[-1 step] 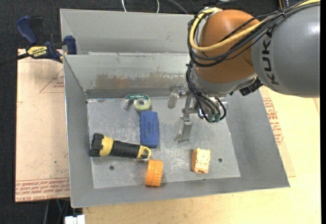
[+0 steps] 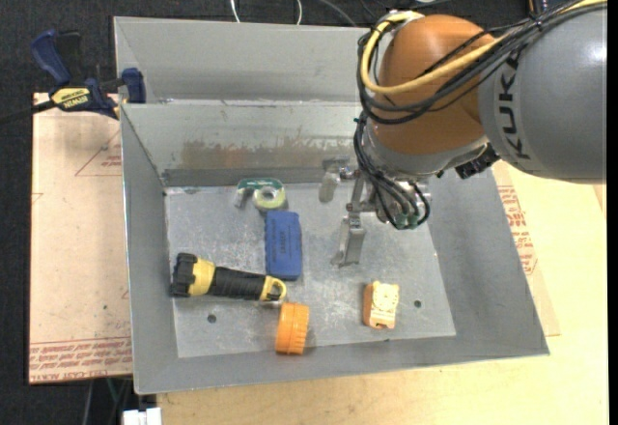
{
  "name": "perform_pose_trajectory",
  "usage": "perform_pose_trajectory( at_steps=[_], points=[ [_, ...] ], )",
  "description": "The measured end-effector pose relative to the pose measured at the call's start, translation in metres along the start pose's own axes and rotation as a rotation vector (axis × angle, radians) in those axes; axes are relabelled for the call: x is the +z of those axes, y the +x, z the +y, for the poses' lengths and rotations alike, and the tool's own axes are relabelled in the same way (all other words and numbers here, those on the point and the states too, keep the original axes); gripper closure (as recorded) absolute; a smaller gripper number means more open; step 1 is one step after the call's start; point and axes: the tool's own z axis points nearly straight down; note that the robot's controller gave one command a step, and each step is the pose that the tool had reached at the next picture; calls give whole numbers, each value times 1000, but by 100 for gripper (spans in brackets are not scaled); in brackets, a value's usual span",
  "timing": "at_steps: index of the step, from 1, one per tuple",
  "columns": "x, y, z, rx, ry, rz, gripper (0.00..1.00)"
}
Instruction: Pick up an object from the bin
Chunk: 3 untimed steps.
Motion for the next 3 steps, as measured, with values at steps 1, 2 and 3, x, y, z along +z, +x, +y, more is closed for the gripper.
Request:
perform_pose_trajectory(
  at_steps=[1,2,3],
  points=[
    [115,37,93,-197,-1,-2,0],
    [63,-42,57,-536,1,-12,0],
    [125,22,148,-133,-4,10,0]
  ],
)
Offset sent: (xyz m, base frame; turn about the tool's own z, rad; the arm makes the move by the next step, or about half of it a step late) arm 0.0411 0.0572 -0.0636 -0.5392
